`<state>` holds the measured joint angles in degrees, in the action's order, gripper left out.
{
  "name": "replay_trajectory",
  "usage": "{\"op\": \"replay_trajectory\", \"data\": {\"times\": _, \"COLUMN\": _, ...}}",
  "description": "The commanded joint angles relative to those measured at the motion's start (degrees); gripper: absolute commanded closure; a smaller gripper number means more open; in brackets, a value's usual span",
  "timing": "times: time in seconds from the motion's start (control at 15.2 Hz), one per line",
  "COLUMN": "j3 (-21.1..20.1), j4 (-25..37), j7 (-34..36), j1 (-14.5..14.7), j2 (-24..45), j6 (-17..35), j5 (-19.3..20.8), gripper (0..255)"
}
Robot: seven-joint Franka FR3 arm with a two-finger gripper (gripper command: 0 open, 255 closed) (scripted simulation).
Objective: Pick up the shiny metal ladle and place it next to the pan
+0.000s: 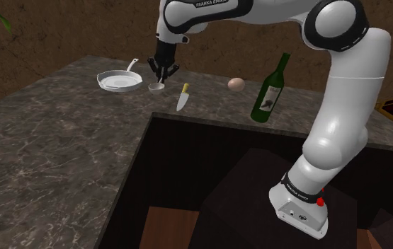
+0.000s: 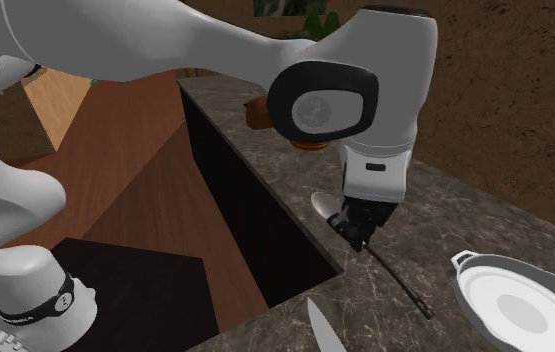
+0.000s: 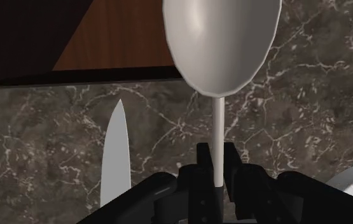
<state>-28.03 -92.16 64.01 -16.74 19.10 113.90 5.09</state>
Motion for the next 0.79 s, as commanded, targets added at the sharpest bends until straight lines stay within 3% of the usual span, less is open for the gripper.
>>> {"op": "replay_trajectory", "data": {"times": 0.0, "j3": 0.8, "j4": 2.5, "j7": -2.3, "j1": -1.2, "j2": 1.4, "j6": -1.3, "j5": 0.2, "gripper": 255}}
{"op": "replay_trajectory", "data": {"times": 0.53, "j3": 3.8, "j4": 14.9, "j7": -10.1, "j1": -4.8, "j2": 9.4, "j6": -6.3, "j5": 1.6, "gripper": 255}}
{"op": "replay_trajectory", "data": {"times": 0.73, "j3": 3.8, "j4": 12.8, "j7": -10.1, "j1": -5.0, "j2": 9.7, "j6": -4.1, "j5": 1.7, "gripper": 255}}
